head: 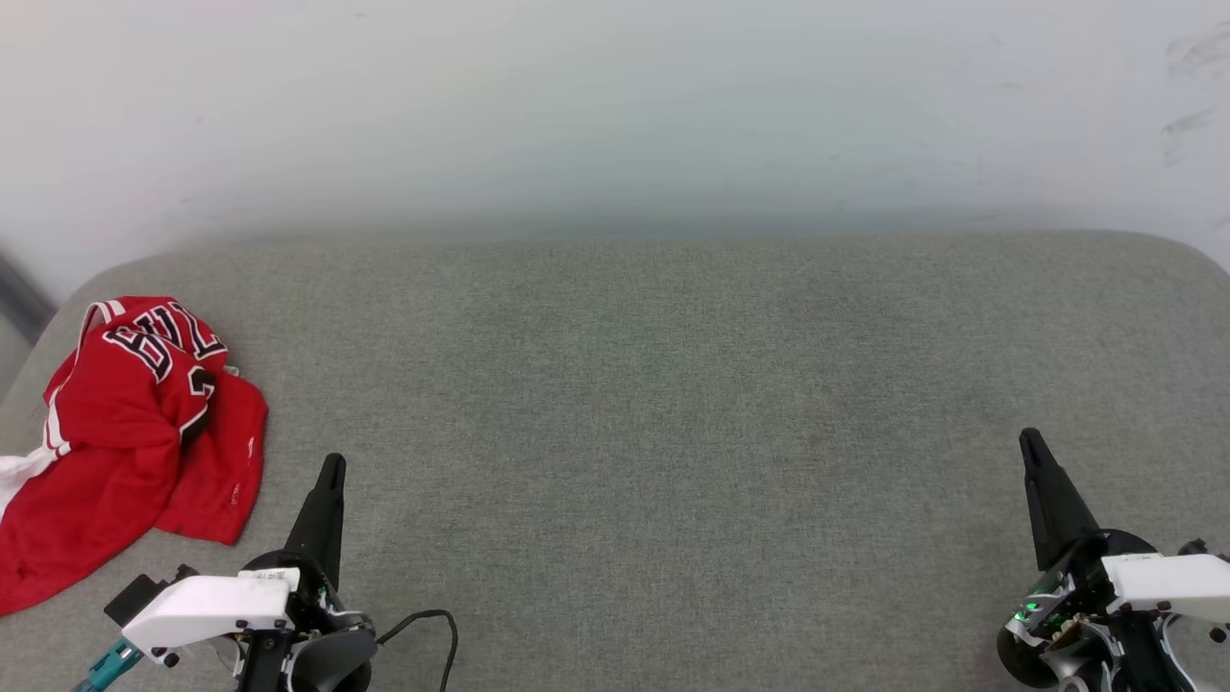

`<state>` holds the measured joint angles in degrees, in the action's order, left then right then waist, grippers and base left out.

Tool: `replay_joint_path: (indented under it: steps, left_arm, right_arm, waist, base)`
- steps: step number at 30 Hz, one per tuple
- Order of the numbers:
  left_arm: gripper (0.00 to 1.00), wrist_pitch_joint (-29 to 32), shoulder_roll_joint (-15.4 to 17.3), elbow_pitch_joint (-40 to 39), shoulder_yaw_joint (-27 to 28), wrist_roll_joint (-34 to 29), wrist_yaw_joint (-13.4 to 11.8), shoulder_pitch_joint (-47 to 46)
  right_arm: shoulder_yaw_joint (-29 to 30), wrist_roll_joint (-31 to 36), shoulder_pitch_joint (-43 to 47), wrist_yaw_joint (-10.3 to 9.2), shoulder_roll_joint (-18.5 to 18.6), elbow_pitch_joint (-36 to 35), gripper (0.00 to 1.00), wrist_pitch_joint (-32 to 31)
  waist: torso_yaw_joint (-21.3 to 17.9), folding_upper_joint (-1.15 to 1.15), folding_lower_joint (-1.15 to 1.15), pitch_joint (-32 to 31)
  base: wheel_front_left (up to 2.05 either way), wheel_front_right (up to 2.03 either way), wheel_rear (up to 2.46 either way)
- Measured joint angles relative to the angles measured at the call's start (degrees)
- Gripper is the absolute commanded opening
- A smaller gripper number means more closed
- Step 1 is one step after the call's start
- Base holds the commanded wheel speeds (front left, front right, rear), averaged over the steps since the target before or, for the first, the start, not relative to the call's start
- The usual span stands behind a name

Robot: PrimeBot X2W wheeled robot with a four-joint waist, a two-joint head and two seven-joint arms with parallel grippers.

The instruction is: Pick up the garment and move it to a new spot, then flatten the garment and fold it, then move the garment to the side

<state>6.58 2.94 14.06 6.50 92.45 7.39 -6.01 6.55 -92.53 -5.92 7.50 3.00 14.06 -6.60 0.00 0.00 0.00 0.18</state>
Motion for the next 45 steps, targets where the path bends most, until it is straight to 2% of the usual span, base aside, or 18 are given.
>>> replay_joint_path:
  steps: [37, 38, 45]
  left_arm:
    - [0.00, 0.00, 0.00, 0.00, 0.00, 0.00, 0.00, 0.00]
    - [1.00, 0.00, 0.00, 0.00, 0.00, 0.00, 0.00, 0.00]
    - [1.00, -0.43, -0.32, 2.60, -0.58, -0.07, -0.08, 3.03]
  right_arm:
    - [-0.01, 0.00, 0.00, 0.00, 0.00, 0.00, 0.00, 0.00]
    - [-0.01, 0.00, 0.00, 0.00, 0.00, 0.00, 1.00, 0.00]
    - [-0.21, 0.00, 3.05, -0.03, -0.05, 2.53, 1.00, 0.53]
  waist:
    - [0.00, 0.00, 0.00, 0.00]
    - [0.00, 0.00, 0.00, 0.00]
    - [-0.01, 0.00, 0.00, 0.02]
  base:
    - [0.00, 0.00, 0.00]
    - [0.00, 0.00, 0.00]
    - [0.00, 0.00, 0.00]
